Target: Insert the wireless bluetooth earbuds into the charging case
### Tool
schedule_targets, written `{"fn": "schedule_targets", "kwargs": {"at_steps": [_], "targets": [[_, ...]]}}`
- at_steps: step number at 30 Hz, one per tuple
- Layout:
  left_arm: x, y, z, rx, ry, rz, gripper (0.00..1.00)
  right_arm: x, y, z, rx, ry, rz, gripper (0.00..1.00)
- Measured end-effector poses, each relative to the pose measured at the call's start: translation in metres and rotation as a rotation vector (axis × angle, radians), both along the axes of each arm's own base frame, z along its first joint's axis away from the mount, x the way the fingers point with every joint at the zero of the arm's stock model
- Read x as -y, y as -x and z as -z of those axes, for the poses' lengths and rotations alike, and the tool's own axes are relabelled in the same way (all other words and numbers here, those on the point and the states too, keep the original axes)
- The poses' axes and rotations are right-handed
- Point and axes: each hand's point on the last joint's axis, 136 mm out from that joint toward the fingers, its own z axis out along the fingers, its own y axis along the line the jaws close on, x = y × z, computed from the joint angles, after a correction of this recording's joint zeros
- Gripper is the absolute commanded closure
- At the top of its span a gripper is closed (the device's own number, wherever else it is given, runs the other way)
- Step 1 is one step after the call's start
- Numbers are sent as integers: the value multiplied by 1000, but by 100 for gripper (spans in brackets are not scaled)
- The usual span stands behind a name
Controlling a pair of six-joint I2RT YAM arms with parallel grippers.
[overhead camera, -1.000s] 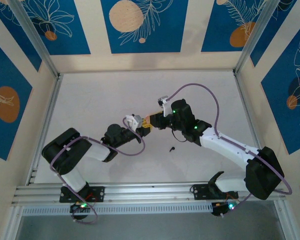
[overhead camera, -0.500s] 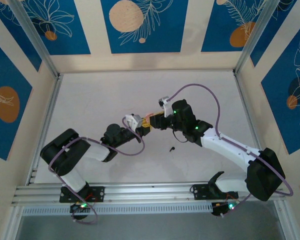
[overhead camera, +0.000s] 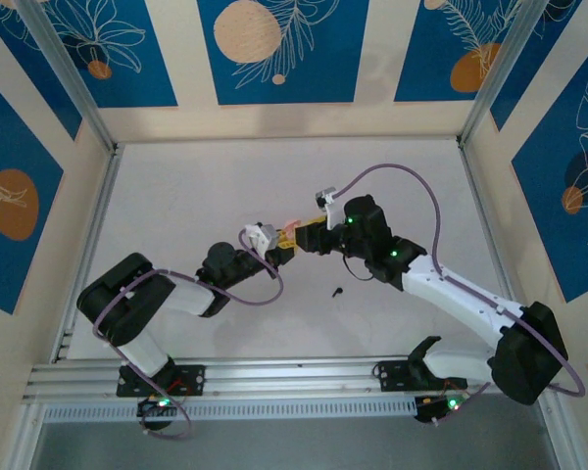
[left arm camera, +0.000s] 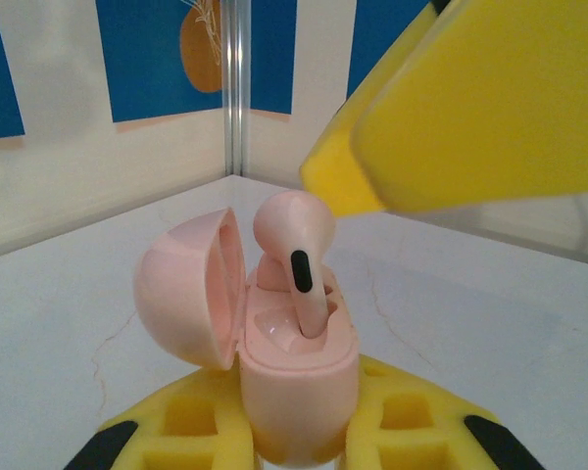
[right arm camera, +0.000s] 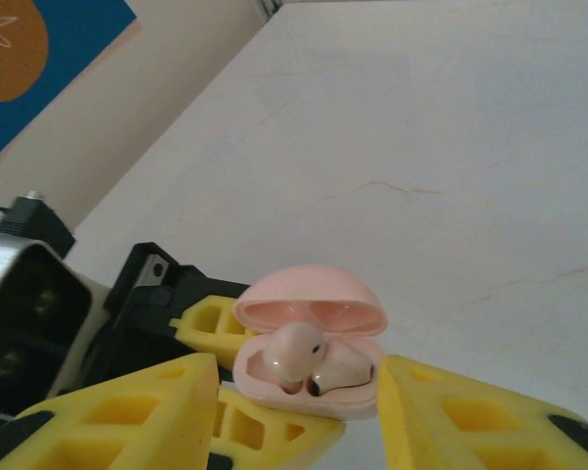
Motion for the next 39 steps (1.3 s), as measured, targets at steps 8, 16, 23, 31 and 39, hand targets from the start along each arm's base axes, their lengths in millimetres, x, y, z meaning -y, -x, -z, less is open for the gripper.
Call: {"fn": "schedule_targets", "kwargs": {"at_steps": [8, 16, 23, 31, 39], "targets": [[0, 0, 1, 60, -39, -4, 95, 2, 8, -15, -29, -54, -38, 54], [-2, 0, 0, 118, -88, -15, 95, 0, 8, -31, -180, -104, -40, 65], [-2, 0, 1, 136, -108, -17, 95, -5, 8, -12, -322, -102, -44, 72], [-2, 0, 6, 136, -133, -16, 95, -8, 6, 0, -374, -83, -44, 74], [-3, 1, 5, 139, -138, -16, 95, -6, 2, 4, -377, -75, -28, 73]]}}
